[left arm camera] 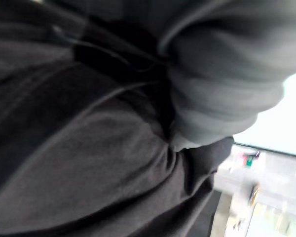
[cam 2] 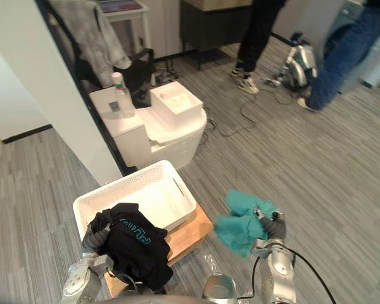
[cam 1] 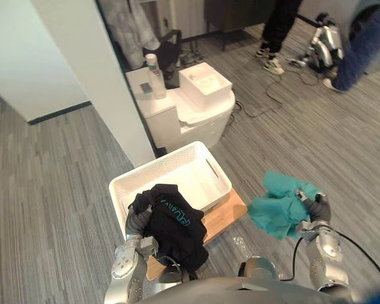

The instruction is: Tidy the bed and pick cloth on bed and put in laundry

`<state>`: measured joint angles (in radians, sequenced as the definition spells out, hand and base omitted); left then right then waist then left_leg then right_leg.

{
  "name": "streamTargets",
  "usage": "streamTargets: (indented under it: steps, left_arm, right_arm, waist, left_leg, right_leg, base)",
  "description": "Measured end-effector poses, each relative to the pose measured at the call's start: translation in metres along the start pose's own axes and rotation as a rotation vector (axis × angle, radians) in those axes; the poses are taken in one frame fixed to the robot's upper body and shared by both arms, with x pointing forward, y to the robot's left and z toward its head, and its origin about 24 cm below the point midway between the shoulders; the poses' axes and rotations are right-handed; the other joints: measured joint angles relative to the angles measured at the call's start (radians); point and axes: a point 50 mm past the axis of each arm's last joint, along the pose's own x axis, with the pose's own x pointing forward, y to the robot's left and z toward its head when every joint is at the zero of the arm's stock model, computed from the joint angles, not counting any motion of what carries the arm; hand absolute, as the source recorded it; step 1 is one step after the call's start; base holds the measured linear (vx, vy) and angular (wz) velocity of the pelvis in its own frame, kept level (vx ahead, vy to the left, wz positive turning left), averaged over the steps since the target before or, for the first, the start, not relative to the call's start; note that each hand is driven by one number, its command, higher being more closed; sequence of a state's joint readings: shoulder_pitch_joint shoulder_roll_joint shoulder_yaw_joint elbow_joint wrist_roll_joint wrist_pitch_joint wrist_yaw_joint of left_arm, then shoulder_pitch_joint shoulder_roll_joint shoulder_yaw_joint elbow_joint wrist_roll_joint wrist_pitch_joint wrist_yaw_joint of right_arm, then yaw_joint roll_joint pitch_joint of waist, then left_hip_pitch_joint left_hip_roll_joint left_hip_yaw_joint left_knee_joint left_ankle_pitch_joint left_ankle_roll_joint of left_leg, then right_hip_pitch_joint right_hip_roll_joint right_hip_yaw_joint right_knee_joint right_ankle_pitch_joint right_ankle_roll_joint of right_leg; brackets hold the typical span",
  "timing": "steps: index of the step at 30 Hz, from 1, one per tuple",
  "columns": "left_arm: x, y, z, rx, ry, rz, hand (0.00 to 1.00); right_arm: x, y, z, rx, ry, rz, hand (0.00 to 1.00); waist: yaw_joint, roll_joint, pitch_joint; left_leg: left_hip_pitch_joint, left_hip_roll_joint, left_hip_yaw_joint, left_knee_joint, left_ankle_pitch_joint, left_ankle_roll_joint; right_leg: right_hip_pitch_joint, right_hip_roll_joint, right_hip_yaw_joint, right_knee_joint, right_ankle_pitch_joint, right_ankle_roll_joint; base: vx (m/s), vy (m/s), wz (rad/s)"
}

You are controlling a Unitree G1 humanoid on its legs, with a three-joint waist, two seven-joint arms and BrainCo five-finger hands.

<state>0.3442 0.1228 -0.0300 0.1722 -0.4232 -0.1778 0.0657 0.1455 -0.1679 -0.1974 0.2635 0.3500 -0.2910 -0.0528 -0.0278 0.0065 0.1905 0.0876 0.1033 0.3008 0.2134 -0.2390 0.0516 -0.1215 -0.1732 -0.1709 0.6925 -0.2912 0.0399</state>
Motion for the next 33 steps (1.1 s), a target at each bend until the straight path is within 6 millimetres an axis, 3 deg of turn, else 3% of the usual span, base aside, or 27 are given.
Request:
streamTargets:
  steps: [1,2,3,4,5,7,9,11,13,17,19,21,23,26,30,33]
  left_arm:
    - [0.003,-0.001,0.002,0.009,-0.007,-0.022,1.0]
    - [0.006,-0.001,0.006,0.022,-0.016,-0.042,1.0]
    - [0.008,0.0,0.007,0.024,-0.02,-0.044,1.0]
    - [0.007,0.004,0.009,0.026,-0.02,-0.039,1.0]
    - [0.008,0.006,0.005,0.021,-0.005,-0.026,1.0]
    - [0.006,-0.003,-0.004,-0.018,0.019,-0.03,1.0]
    - [0.002,-0.022,-0.013,-0.075,0.036,-0.056,1.0]
    - [0.003,-0.024,-0.012,-0.082,0.034,-0.06,1.0]
    - [0.004,-0.022,-0.011,-0.108,0.029,-0.057,1.0]
    - [0.008,-0.027,-0.007,-0.112,0.014,-0.091,1.0]
    - [0.014,-0.037,-0.006,-0.112,0.015,-0.128,1.0]
    - [0.016,-0.043,-0.008,-0.107,0.028,-0.155,1.0]
    - [0.016,-0.046,-0.009,-0.097,0.042,-0.174,1.0]
    - [0.016,-0.05,-0.011,-0.088,0.061,-0.189,1.0]
    - [0.018,-0.051,-0.018,-0.073,0.096,-0.164,1.0]
    - [0.017,-0.052,-0.02,-0.057,0.113,-0.166,1.0]
  right_arm:
    - [0.001,0.007,0.027,0.011,-0.123,0.034,1.0]
    - [-0.001,0.012,0.051,0.008,-0.243,0.063,1.0]
    - [-0.003,0.014,0.061,0.01,-0.294,0.075,1.0]
    - [-0.005,0.018,0.076,0.017,-0.37,0.104,1.0]
    - [-0.004,0.023,0.088,-0.002,-0.427,0.143,1.0]
    - [0.0,0.027,0.103,-0.043,-0.486,0.195,1.0]
    - [0.005,0.04,0.121,-0.119,-0.55,0.321,1.0]
    - [0.006,0.049,0.128,-0.145,-0.579,0.374,1.0]
    - [0.007,0.073,0.152,-0.173,-0.672,0.519,1.0]
    - [0.011,0.108,0.191,-0.193,-0.817,0.67,1.0]
    - [0.013,0.115,0.199,-0.201,-0.832,0.69,1.0]
    - [0.014,0.125,0.198,-0.236,-0.804,0.715,1.0]
    - [0.013,0.14,0.194,-0.272,-0.768,0.77,1.0]
    - [0.013,0.155,0.19,-0.283,-0.714,0.836,1.0]
    - [0.012,0.169,0.18,-0.29,-0.63,0.897,1.0]
    - [0.013,0.181,0.161,-0.279,-0.532,0.938,1.0]
  waist:
    - [-0.025,0.001,0.0]
    - [-0.051,-0.006,-0.003]
    - [-0.059,-0.022,-0.012]
    - [-0.062,-0.054,-0.029]
    - [-0.055,-0.083,-0.045]
    - [-0.031,-0.035,-0.058]
    - [-0.02,0.016,-0.061]
    - [-0.01,0.024,-0.064]
    - [-0.008,0.023,-0.064]
    - [-0.008,0.021,-0.069]
    - [-0.009,0.029,-0.073]
    - [-0.004,0.023,-0.076]
    - [0.018,0.002,-0.099]
    - [0.023,-0.014,-0.11]
    - [0.02,-0.016,-0.116]
    - [0.022,-0.017,-0.128]
  left_leg:
    - [-0.023,0.013,-0.081,0.001,0.008,-0.02]
    - [-0.048,0.017,-0.162,0.002,0.016,-0.046]
    - [-0.058,0.015,-0.196,0.005,0.017,-0.063]
    - [-0.072,0.0,-0.251,0.019,0.013,-0.096]
    - [-0.071,-0.003,-0.293,0.026,0.008,-0.131]
    - [-0.073,0.044,-0.303,0.01,0.028,-0.164]
    - [-0.073,0.085,-0.295,-0.052,0.09,-0.183]
    - [-0.073,0.091,-0.25,-0.058,0.115,-0.174]
    - [-0.092,0.091,-0.137,-0.035,0.146,-0.143]
    - [-0.079,0.074,-0.111,-0.152,0.226,-0.136]
    - [-0.067,0.073,-0.059,-0.208,0.234,-0.133]
    - [-0.038,0.068,-0.072,-0.262,0.272,-0.159]
    - [-0.037,0.054,-0.086,-0.287,0.287,-0.156]
    - [-0.036,0.03,-0.1,-0.312,0.305,-0.146]
    - [-0.035,0.003,-0.116,-0.317,0.315,-0.132]
    - [-0.035,0.0,-0.118,-0.318,0.322,-0.128]
  right_leg:
    - [-0.015,0.056,0.142,-0.12,0.009,0.008]
    - [-0.019,0.082,0.258,-0.204,0.032,0.042]
    - [-0.016,0.086,0.297,-0.245,0.057,0.062]
    - [-0.005,0.074,0.327,-0.338,0.172,0.063]
    - [0.035,0.062,0.313,-0.367,0.131,0.086]
    - [0.07,0.096,0.26,-0.434,0.134,0.07]
    - [0.094,0.126,0.198,-0.471,0.142,0.058]
    - [0.096,0.128,0.183,-0.471,0.141,0.057]
    - [0.098,0.122,0.16,-0.477,0.134,0.029]
    - [0.1,0.103,0.105,-0.519,0.137,0.004]
    - [0.111,0.101,0.06,-0.529,0.136,0.002]
    - [0.13,0.098,0.037,-0.526,0.138,0.005]
    - [0.134,0.093,0.026,-0.539,0.142,0.012]
    - [0.145,0.074,0.016,-0.555,0.151,0.027]
    - [0.158,0.05,0.013,-0.565,0.162,0.044]
    - [0.166,0.047,0.009,-0.578,0.173,0.046]
  base:
    - [0.16,-0.325,1.87]
    - [0.16,-0.349,1.96]
    - [0.17,-0.418,1.84]
    - [0.21,-0.482,1.41]
    - [0.26,-0.566,1.18]
    - [0.19,-0.393,0.57]
    - [0.1,-0.244,0.64]
    - [0.05,-0.159,0.27]
    - [0.01,-0.129,0.17]
    - [-0.05,-0.052,0.31]
    - [-0.08,0.025,0.73]
    - [-0.06,0.04,0.54]
    - [-0.04,0.044,0.21]
    - [-0.04,0.077,0.22]
    - [-0.04,0.079,0.1]
    - [-0.05,0.035,0.05]
